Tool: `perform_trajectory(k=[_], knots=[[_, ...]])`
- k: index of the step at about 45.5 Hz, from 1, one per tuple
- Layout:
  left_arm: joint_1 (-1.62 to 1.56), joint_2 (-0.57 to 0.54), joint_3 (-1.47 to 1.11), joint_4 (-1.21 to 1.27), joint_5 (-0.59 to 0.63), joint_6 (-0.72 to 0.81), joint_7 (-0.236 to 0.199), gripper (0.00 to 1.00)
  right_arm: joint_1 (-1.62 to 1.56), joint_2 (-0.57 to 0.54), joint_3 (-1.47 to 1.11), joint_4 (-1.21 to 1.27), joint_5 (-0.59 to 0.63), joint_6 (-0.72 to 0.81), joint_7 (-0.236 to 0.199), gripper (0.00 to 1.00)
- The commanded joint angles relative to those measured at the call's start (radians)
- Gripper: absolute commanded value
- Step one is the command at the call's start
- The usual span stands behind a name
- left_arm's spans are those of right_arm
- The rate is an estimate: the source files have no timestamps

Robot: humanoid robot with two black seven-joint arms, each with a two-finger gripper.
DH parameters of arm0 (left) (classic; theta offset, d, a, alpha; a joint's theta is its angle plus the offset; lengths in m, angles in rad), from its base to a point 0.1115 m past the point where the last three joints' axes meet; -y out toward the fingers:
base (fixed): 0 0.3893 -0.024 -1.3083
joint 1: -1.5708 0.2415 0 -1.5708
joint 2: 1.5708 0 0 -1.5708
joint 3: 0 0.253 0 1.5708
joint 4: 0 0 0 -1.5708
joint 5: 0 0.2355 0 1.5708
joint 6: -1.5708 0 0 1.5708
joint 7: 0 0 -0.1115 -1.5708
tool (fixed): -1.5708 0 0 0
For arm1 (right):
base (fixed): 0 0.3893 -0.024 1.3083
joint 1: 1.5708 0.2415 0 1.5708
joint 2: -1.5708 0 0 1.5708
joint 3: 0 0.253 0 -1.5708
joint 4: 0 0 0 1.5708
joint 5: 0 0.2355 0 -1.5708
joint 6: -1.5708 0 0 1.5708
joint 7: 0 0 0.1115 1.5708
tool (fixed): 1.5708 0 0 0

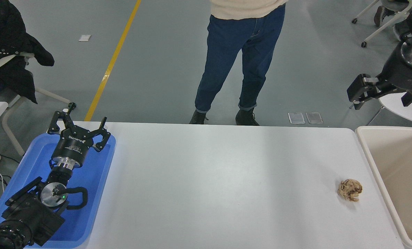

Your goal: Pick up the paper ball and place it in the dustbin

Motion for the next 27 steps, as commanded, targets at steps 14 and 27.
perform_trajectory(k=[14, 27], knots=[[0.002, 0.001, 0.0, 0.0, 0.0, 0.0, -0.001, 1.0, -0.004, -0.001, 0.001, 0.001, 0.0, 0.0, 0.001, 1.0], [0.002, 0.001, 0.0, 0.0, 0.0, 0.0, -0.002, 1.0, -0.002, 0.002, 0.004, -0.001, 0.0, 0.0, 0.0, 1.0]])
